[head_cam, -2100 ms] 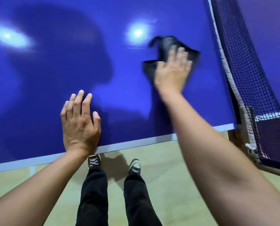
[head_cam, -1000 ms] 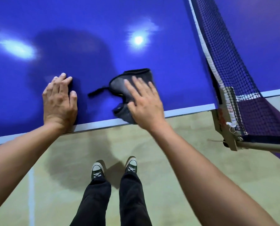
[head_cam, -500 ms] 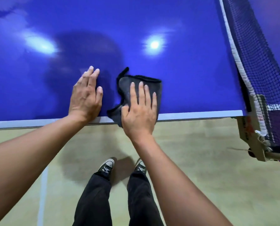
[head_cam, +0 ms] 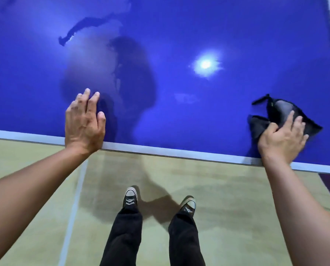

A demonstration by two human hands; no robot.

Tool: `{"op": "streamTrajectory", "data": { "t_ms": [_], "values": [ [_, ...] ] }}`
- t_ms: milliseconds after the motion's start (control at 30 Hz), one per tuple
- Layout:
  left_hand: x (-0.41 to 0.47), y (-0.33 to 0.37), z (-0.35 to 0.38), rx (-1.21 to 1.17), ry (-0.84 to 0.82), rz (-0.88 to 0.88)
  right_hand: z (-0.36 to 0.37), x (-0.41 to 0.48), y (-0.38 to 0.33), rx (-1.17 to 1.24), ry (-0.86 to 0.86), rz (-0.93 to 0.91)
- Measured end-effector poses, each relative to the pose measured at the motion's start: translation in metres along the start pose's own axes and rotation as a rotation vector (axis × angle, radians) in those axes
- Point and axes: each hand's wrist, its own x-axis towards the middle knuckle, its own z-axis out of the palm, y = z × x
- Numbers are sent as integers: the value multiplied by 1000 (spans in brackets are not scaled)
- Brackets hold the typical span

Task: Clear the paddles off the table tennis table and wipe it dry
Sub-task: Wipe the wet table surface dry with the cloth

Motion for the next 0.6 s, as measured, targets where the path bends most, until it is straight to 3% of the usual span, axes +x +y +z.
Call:
{"op": "streamTrajectory", "data": {
  "t_ms": [100,367,500,600],
  "values": [
    [4,-26,2,-35,6,19,19,-30,-65,-5,18,1],
    [3,-33,9,-35,57,40,82,-194,-312,-40,-121,-747],
    [1,-29,10,-33,46,34,78,-186,-302,11,-189,-868],
    [2,-27,6,-40,23,21,66,-129,-242,20,-142,-697]
  ]
}}
